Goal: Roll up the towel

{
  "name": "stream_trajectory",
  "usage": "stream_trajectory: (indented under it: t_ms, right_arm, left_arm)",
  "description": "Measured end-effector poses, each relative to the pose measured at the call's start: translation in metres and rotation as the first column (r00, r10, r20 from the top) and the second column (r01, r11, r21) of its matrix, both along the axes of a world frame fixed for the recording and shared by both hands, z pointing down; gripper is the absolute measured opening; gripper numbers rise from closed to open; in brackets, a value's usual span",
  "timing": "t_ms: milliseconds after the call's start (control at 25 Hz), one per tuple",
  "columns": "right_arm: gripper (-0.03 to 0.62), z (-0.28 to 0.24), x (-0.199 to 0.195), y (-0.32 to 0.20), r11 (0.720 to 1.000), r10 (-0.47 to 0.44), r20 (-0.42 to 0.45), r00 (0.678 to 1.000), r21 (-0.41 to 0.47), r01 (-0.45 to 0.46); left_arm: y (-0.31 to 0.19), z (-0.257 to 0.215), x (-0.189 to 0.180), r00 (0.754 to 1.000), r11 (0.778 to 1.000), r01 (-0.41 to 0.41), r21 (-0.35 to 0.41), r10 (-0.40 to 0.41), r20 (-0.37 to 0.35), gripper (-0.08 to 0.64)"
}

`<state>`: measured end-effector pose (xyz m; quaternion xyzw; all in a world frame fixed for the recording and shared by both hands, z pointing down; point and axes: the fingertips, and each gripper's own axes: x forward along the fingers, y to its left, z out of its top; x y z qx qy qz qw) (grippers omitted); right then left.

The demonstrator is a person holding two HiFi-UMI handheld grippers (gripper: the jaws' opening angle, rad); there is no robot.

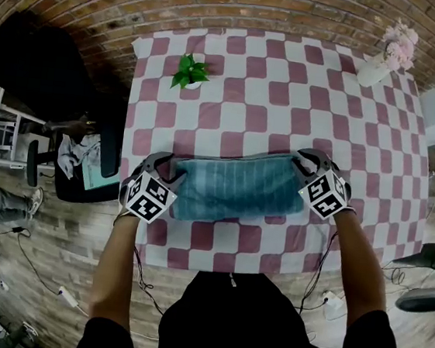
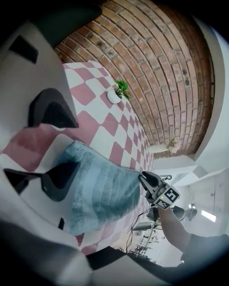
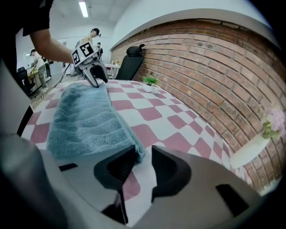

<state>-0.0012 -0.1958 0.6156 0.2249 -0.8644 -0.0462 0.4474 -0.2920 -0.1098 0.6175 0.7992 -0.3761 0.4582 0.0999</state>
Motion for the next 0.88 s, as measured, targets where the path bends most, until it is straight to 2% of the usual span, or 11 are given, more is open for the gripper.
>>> stream_trajectory:
  t_ms: [80, 160, 240, 400, 520, 600, 680, 720, 800, 880]
  right_arm:
    - [0.169, -0.010, 0.000, -0.004, 0.998, 0.053, 0.103, 0.993, -0.022, -0.051]
    - [0.170, -0.026, 0.003, -0.003, 0.996, 0.084, 0.191, 0.978, -0.031, -0.079]
    - [0.170, -0.041, 0.009, 0.001, 0.997, 0.076, 0.219, 0.973, -0.014, -0.075]
    - [0.176, -0.057, 0.016, 0.023, 0.999, -0.031, 0.184, 0.982, 0.046, 0.023]
    - [0.178, -0.059, 0.023, 0.042, 0.985, -0.149, 0.084, 0.985, 0.100, 0.140]
    - [0.178, -0.055, 0.027, 0.048, 0.963, -0.235, -0.004, 0.972, 0.133, 0.233]
    - [0.181, -0.048, 0.032, 0.050, 0.925, -0.332, -0.112, 0.937, 0.157, 0.347]
    - [0.181, -0.044, 0.035, 0.050, 0.896, -0.384, -0.174, 0.907, 0.167, 0.412]
    - [0.189, -0.033, 0.040, 0.048, 0.815, -0.486, -0.309, 0.818, 0.179, 0.552]
    - [0.193, -0.021, 0.042, 0.048, 0.712, -0.569, -0.423, 0.705, 0.176, 0.680]
  left_arm:
    - [0.000, -0.007, -0.006, 0.998, 0.999, 0.044, 0.020, -0.043, -0.034, 0.351]
    - [0.004, -0.021, -0.008, 0.993, 0.996, 0.081, 0.045, -0.077, -0.087, 0.380]
    - [0.011, -0.035, -0.006, 0.988, 0.993, 0.098, 0.073, -0.089, -0.122, 0.380]
    - [0.033, -0.055, 0.008, 0.989, 0.991, 0.087, 0.099, -0.074, -0.126, 0.369]
    - [0.051, -0.065, 0.043, 0.987, 0.993, 0.056, 0.101, -0.040, -0.156, 0.360]
    - [0.058, -0.069, 0.075, 0.980, 0.994, 0.049, 0.093, -0.030, -0.197, 0.354]
    - [0.063, -0.071, 0.111, 0.967, 0.995, 0.067, 0.070, -0.047, -0.250, 0.350]
    - [0.065, -0.070, 0.129, 0.960, 0.995, 0.080, 0.056, -0.062, -0.274, 0.343]
    - [0.065, -0.069, 0.164, 0.949, 0.995, 0.099, 0.031, -0.085, -0.304, 0.337]
    - [0.066, -0.067, 0.199, 0.943, 0.995, 0.103, 0.013, -0.093, -0.319, 0.328]
